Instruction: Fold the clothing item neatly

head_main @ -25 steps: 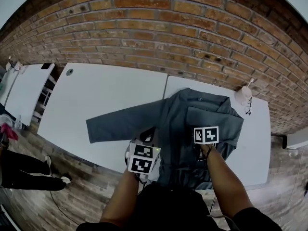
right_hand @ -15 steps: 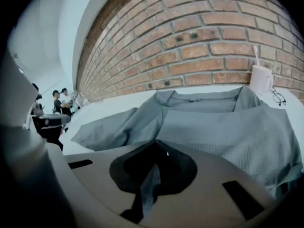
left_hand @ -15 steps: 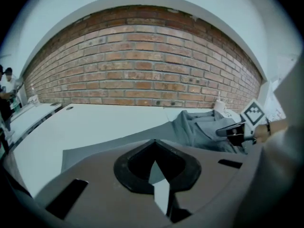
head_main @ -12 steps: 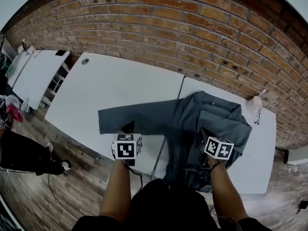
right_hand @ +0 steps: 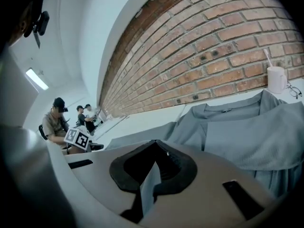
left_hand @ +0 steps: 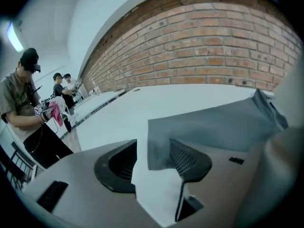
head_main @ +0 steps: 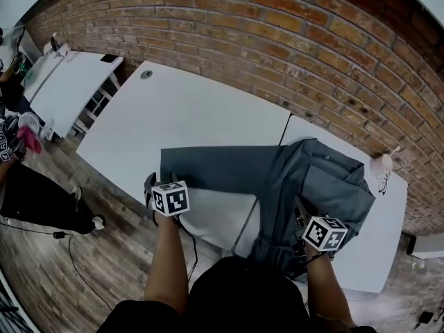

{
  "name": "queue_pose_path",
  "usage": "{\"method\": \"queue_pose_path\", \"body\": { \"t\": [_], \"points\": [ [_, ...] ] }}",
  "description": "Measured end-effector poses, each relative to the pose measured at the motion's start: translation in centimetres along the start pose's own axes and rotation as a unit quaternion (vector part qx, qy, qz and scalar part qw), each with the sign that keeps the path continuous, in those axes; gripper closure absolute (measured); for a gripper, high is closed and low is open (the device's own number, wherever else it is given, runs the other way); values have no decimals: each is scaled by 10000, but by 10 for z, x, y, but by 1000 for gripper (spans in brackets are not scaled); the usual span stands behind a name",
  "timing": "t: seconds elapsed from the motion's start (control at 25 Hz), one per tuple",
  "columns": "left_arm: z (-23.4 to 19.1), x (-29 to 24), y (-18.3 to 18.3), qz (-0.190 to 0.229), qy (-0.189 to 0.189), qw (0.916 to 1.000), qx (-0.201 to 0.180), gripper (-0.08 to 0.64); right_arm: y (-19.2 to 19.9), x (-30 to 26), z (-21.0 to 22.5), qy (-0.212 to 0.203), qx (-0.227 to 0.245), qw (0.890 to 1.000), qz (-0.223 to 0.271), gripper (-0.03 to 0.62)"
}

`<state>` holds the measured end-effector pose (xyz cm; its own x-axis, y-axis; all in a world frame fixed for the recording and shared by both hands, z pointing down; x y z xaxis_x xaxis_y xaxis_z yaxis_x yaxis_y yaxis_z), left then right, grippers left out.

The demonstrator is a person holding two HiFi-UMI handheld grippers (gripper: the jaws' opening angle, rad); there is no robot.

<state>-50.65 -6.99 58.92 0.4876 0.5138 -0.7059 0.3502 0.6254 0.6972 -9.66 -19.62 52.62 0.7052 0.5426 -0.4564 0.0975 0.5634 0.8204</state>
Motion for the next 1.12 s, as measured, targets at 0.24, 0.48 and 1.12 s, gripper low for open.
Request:
{"method": "queue_pose_path", "body": {
  "t": [0.24,0.48,1.12],
  "points": [
    [-9,-25,28,-489,-84,9988,4,367,14,6,0,97,98,9997,-214,592],
    [10,-29,29,-662,214,9973,-223,525,19,12,1,148,41,9996,-221,592],
    [53,31,-54,574,438,9964,-453,552,28,46,14,264,-126,9995,-73,592]
  ]
}}
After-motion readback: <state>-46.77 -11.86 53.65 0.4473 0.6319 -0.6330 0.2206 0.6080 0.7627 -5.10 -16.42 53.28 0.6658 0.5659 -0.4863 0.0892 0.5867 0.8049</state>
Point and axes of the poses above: the fingertips, and each gripper's own axes: x backward along the fingers, z to its right, y out of its underside, the point moved 1 cm from there along x, backward along the fingers, and after that the axes turned 7 degrees about x, right-handed, at the moved point
